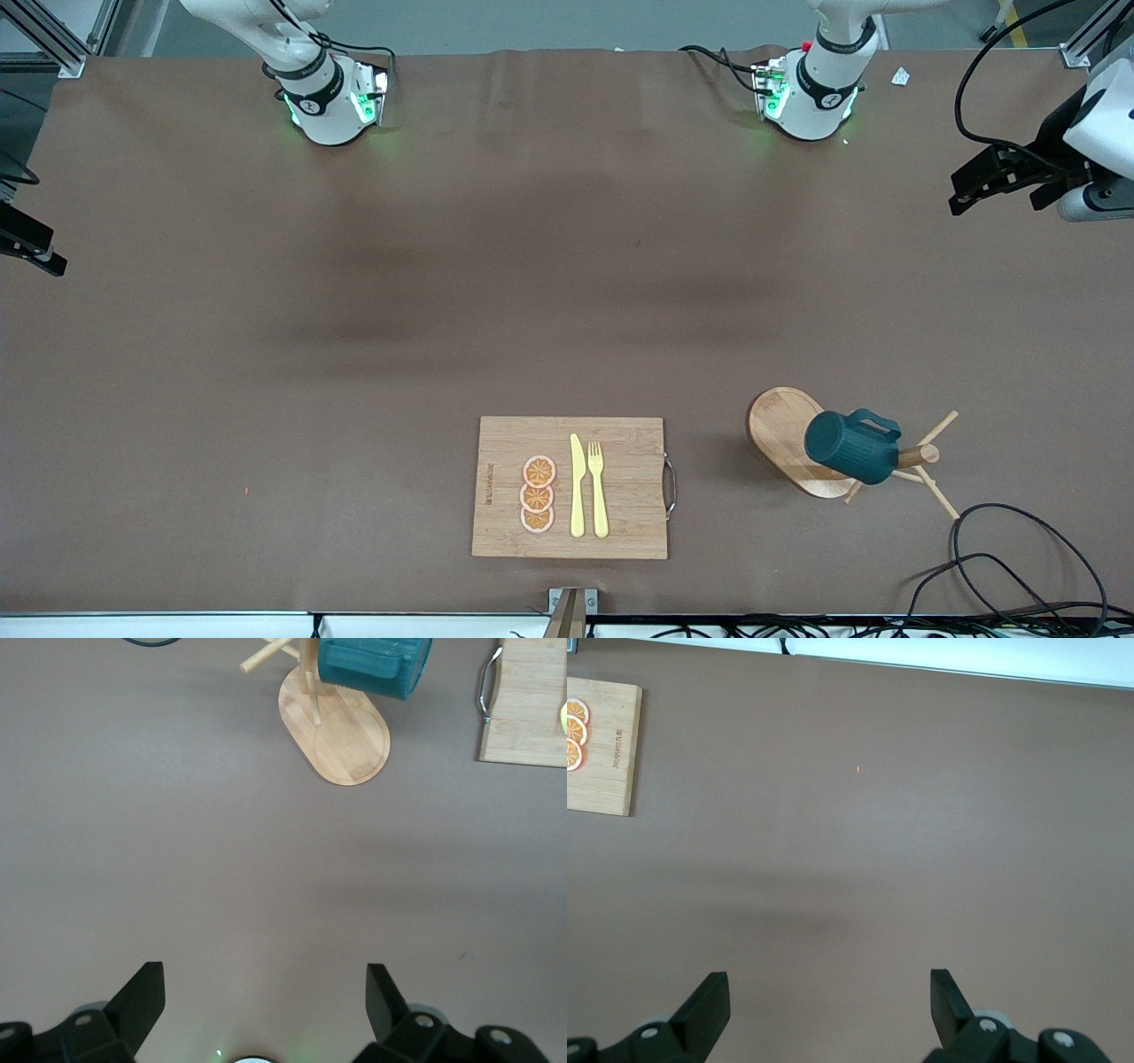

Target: Pass cup and hang on rack

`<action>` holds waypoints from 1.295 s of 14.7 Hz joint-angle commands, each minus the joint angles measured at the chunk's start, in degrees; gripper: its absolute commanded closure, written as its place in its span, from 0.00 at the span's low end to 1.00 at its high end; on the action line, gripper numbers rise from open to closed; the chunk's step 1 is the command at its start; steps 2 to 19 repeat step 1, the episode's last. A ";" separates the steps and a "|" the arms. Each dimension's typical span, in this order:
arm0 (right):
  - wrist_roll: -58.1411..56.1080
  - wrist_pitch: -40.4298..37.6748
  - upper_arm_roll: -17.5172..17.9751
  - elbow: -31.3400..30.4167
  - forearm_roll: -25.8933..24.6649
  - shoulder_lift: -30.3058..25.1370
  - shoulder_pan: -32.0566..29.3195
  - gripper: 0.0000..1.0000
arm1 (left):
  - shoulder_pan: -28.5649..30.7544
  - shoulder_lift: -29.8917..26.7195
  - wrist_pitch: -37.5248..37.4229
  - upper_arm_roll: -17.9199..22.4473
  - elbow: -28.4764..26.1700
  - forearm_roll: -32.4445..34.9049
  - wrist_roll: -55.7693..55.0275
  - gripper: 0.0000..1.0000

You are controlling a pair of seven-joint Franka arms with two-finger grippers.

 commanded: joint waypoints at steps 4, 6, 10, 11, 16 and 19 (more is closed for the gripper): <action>0.33 -0.48 0.13 -0.87 0.41 -0.63 -0.26 0.00 | -0.17 -0.13 -0.12 -0.60 0.33 1.57 0.51 0.00; 0.33 -0.48 0.13 -0.87 0.41 -0.63 -0.26 0.00 | -0.17 -0.13 -0.12 -0.60 0.33 1.57 0.51 0.00; 0.33 -0.48 0.13 -0.87 0.41 -0.63 -0.26 0.00 | -0.17 -0.13 -0.12 -0.60 0.33 1.57 0.51 0.00; 0.33 -0.48 0.13 -0.87 0.41 -0.63 -0.26 0.00 | -0.17 -0.13 -0.12 -0.60 0.33 1.57 0.51 0.00; 0.33 -0.48 0.13 -0.87 0.41 -0.63 -0.26 0.00 | -0.17 -0.13 -0.12 -0.60 0.33 1.57 0.51 0.00; 0.33 -0.48 0.13 -0.87 0.41 -0.63 -0.26 0.00 | -0.17 -0.13 -0.12 -0.60 0.33 1.57 0.51 0.00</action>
